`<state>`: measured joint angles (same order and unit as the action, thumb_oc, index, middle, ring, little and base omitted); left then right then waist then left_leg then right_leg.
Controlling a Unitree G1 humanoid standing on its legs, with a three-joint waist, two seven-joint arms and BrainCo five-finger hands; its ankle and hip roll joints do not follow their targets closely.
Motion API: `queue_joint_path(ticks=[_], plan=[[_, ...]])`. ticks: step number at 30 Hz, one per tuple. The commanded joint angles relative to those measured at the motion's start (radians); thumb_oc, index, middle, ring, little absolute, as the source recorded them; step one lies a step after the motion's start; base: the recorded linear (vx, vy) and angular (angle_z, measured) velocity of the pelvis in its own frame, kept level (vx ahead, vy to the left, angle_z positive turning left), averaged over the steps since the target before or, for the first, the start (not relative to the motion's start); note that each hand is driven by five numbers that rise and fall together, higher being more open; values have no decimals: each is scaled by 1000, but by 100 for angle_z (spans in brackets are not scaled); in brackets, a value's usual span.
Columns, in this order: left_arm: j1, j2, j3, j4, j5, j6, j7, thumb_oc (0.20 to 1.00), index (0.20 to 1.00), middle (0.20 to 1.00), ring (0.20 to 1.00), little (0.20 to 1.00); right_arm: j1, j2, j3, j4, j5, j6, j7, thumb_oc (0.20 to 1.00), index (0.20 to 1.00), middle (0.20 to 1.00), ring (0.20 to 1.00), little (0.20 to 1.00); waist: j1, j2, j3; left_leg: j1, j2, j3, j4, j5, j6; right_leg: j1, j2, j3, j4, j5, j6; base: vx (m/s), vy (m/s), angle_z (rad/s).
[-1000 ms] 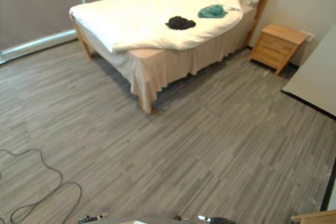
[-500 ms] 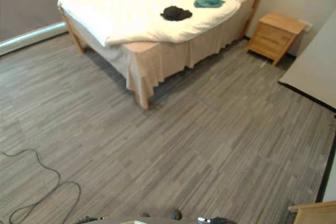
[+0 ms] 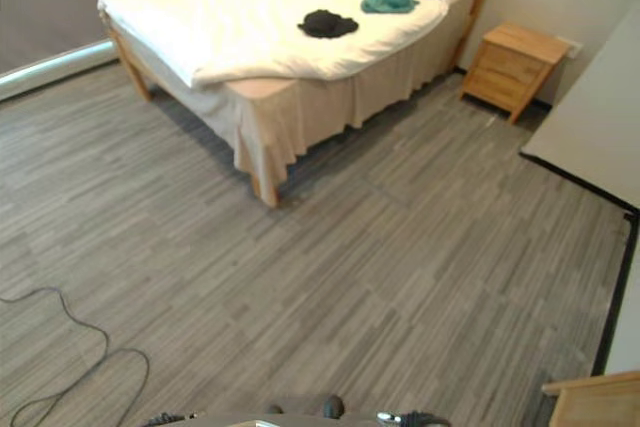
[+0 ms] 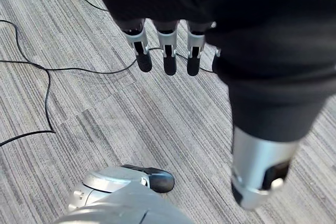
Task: Tidy up the quilt and then pick up the clothes from the bed and put them into the laundry hamper.
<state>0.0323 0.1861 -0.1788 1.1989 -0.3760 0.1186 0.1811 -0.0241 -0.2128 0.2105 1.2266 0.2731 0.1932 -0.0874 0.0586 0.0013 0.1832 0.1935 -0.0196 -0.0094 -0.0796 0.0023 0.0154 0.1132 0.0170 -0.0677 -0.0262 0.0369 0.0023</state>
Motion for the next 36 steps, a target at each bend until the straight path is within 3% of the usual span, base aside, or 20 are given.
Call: queue_joint_path(ticks=[1, 5, 7, 9, 10, 11, 14, 19, 21, 23, 25, 26, 27, 28, 29, 30, 32, 34, 35, 36], plan=[[-59, -14, 16, 63, 25, -11, 4, 1000, 1000, 1000, 1000, 1000, -33, 3, 54, -30, -14, -15, -15, 1000, 1000, 1000, 1000, 1000, 13, -34, 39, -131, -49, -59, 192, -122, 55, -102, -160, 3, 365, -76, 144, 2, 146, -7], [-75, 5, 3, 56, 24, -12, 2, 1000, 1000, 1000, 1000, 1000, -18, 0, 61, -46, 36, -29, -11, 1000, 1000, 1000, 1000, 1000, -1, -10, 75, -129, -53, -42, 220, -154, 93, -273, -192, 48, 720, 73, 148, 64, 167, -19], [-70, 10, 2, 48, 11, -5, 6, 1000, 1000, 1000, 1000, 1000, -8, 0, 60, -49, 43, -26, -2, 1000, 1000, 1000, 1000, 1000, -3, -11, 86, -123, -57, -39, 234, -162, 90, -305, -200, 39, 721, 101, 153, 183, 57, -10], [-67, 15, 2, 43, 1, 3, 0, 1000, 1000, 1000, 1000, 1000, -2, 4, 58, -42, 30, -22, 6, 1000, 1000, 1000, 1000, 1000, -2, -28, 100, -112, -69, -37, 252, -180, 78, -319, -211, -3, 586, 118, 168, 332, -62, -1], [-69, 10, -4, 48, 2, -4, 0, 1000, 1000, 1000, 1000, 1000, -3, 6, 56, -33, 30, -18, 4, 1000, 1000, 1000, 1000, 1000, -12, -54, 109, -100, -92, -52, 267, -207, 73, -325, -199, -27, 401, 117, 177, 268, -86, -19], [-69, 10, -4, 48, 2, -4, -1, 1000, 1000, 1000, 1000, 1000, -3, 6, 56, -32, 30, -18, 4, 1000, 1000, 1000, 1000, 1000, -13, -52, 112, -96, -89, -53, 268, -210, 73, -319, -197, -30, 398, 117, 177, 327, -109, -27], [-67, -10, -22, 55, 5, -7, 12, 1000, 1000, 1000, 1000, 1000, 2, -1, 33, -17, 55, -13, -9, 1000, 1000, 1000, 1000, 1000, -53, -74, 118, -27, -112, -98, 263, -264, 59, -338, -160, -50, 69, 133, 202, 543, -93, -14], [-44, -17, -40, 48, 25, 15, 13, 1000, 1000, 1000, 1000, 1000, 36, -5, 2, -21, 2, -14, 11, 1000, 1000, 1000, 1000, 1000, -87, -64, 99, 76, -83, -130, 240, -316, 34, -362, -165, -40, 65, 158, 197, 607, -86, 19], [-24, -22, -37, 51, 23, 23, 21, 1000, 1000, 1000, 1000, 1000, 40, -6, -7, -10, -10, -2, 15, 1000, 1000, 1000, 1000, 1000, -83, -57, 78, 106, -54, -109, 251, -329, 6, -339, -180, -72, 84, 139, 189, 660, -133, 40], [-6, -30, -16, 59, 23, 27, 26, 1000, 1000, 1000, 1000, 1000, 38, -7, -11, 7, -23, 17, 12, 1000, 1000, 1000, 1000, 1000, -88, -44, 56, 121, -15, -82, 299, -312, -24, -332, -170, -70, 135, 112, 169, 661, -124, 10], [-17, -18, -6, 52, 35, 37, 0, 1000, 1000, 1000, 1000, 1000, 43, -10, -4, 18, -42, 3, 8, 1000, 1000, 1000, 1000, 1000, -119, -16, 21, 123, 85, -47, 424, -160, -76, -319, -145, -50, 199, 45, 124, 607, -130, -27], [-17, -18, -5, 52, 34, 39, 0, 1000, 1000, 1000, 1000, 1000, 43, -10, -3, 19, -42, -1, 8, 1000, 1000, 1000, 1000, 1000, -121, -17, 18, 120, 87, -46, 432, -147, -79, -318, -146, -53, 200, 42, 121, 556, -185, 3], [-25, -24, -9, 49, 36, 18, 11, 1000, 1000, 1000, 1000, 1000, 32, -17, 3, 8, -25, -19, -2, 1000, 1000, 1000, 1000, 1000, -108, -30, 8, 21, 91, -39, 648, -33, -85, -256, -132, -63, 172, 10, 81, 388, -157, 21], [-26, -25, -9, 48, 34, 11, 14, 1000, 1000, 1000, 1000, 1000, 30, -19, 3, 6, -28, -27, -4, 1000, 1000, 1000, 1000, 1000, -106, -31, 7, -1, 91, -41, 681, -25, -85, -249, -129, -63, 170, 5, 75, 528, -227, 18], [-36, -27, -8, 43, 27, -7, 14, 1000, 1000, 1000, 1000, 1000, 13, -32, 9, -8, -22, -33, -10, 1000, 1000, 1000, 1000, 1000, -93, -50, 15, -117, 83, -19, 791, -12, -75, -209, -126, -65, 163, -24, 49, 342, -126, 6], [-47, -33, -16, 37, 21, -29, 13, 1000, 1000, 1000, 1000, 1000, -1, -46, 13, -24, -10, -42, -17, 1000, 1000, 1000, 1000, 1000, -65, -51, 38, -255, 45, -17, 843, -44, -56, -161, -117, -74, 161, -49, 38, 410, -106, 0], [-52, -45, -24, 35, -11, -62, 17, 1000, 1000, 1000, 1000, 1000, -17, -56, 13, -37, -3, -74, -10, 1000, 1000, 1000, 1000, 1000, -38, -58, 62, -345, -1, -6, 798, -78, -31, -110, -115, -66, 148, -64, 42, 337, -2, -27], [-38, -46, -6, 28, -32, -103, 15, 1000, 1000, 1000, 1000, 1000, -34, -47, 25, -74, -5, -86, -10, 1000, 1000, 1000, 1000, 1000, -6, -45, 75, -345, -26, 35, 507, -69, -28, -49, -85, -59, 130, -94, 57, 412, 66, -45], [-35, -45, -6, 24, -30, -107, 17, 1000, 1000, 1000, 1000, 1000, -35, -46, 29, -80, -3, -85, -12, 1000, 1000, 1000, 1000, 1000, 0, -39, 76, -343, -24, 39, 437, -58, -32, -40, -77, -61, 127, -98, 58, 520, 97, -22], [-26, -40, -14, 15, -31, -111, 27, 1000, 1000, 1000, 1000, 1000, -36, -45, 40, -91, 8, -81, -18, 1000, 1000, 1000, 1000, 1000, 18, -20, 78, -345, -20, 41, 266, -6, -52, -13, -52, -62, 119, -112, 60, 502, 97, -20]])
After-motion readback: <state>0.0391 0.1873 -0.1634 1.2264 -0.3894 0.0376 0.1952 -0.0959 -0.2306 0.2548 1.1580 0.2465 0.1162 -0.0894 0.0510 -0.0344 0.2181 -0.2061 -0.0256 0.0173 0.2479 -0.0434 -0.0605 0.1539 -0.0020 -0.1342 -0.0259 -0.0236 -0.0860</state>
